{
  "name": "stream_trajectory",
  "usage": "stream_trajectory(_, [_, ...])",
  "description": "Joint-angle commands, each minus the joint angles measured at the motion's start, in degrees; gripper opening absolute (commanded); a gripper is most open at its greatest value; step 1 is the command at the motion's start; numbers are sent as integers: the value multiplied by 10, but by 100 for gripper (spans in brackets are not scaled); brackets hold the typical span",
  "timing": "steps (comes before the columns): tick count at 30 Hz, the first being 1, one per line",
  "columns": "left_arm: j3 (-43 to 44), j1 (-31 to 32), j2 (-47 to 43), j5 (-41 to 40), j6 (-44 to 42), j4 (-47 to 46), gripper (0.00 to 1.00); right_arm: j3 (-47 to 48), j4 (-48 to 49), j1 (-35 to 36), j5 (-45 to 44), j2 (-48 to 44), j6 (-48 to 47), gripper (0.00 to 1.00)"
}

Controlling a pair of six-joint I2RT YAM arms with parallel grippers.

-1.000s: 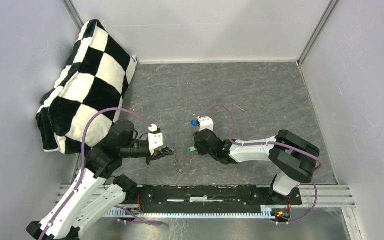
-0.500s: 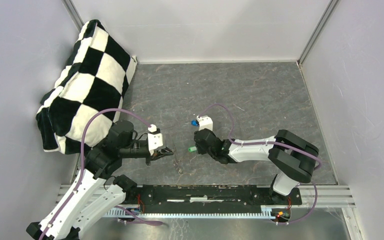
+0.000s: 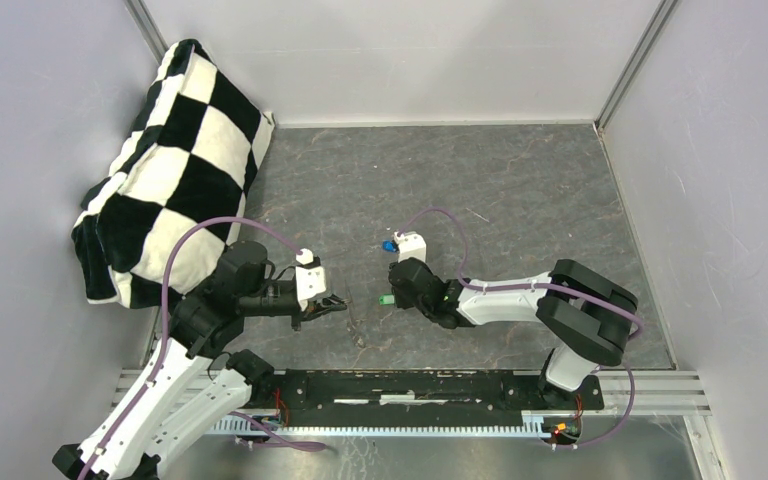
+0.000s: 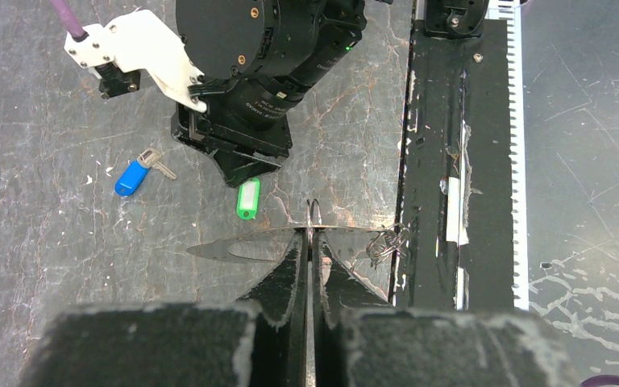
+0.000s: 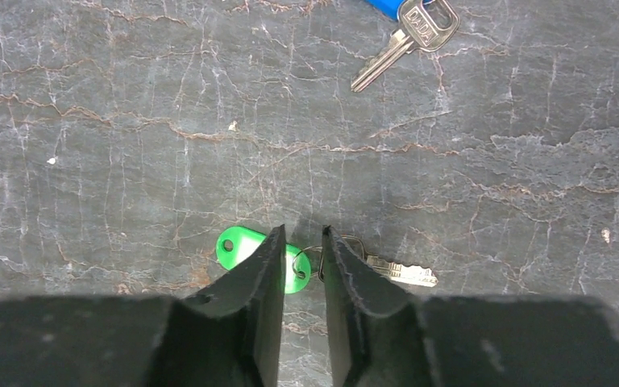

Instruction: Put the keys on the keyring

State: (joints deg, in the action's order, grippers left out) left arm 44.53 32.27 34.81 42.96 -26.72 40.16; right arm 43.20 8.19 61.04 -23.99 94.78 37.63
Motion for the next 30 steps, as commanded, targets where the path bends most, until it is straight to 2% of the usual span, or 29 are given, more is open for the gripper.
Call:
stream_trajectory(1, [16, 2, -5, -1, -1, -25, 2, -13, 18, 3, -1, -13, -4, 32])
stream_trajectory(9, [17, 2, -7, -4, 0, -25, 2, -16, 6, 1, 2, -51, -45, 38])
stream_trajectory(19, [21, 2, -10, -8, 1, -21, 2, -44, 40, -12, 65, -37, -70, 35])
stream_trajectory(30, [21, 2, -11, -5, 10, -20, 2, -45, 67, -23, 74, -29, -103, 30])
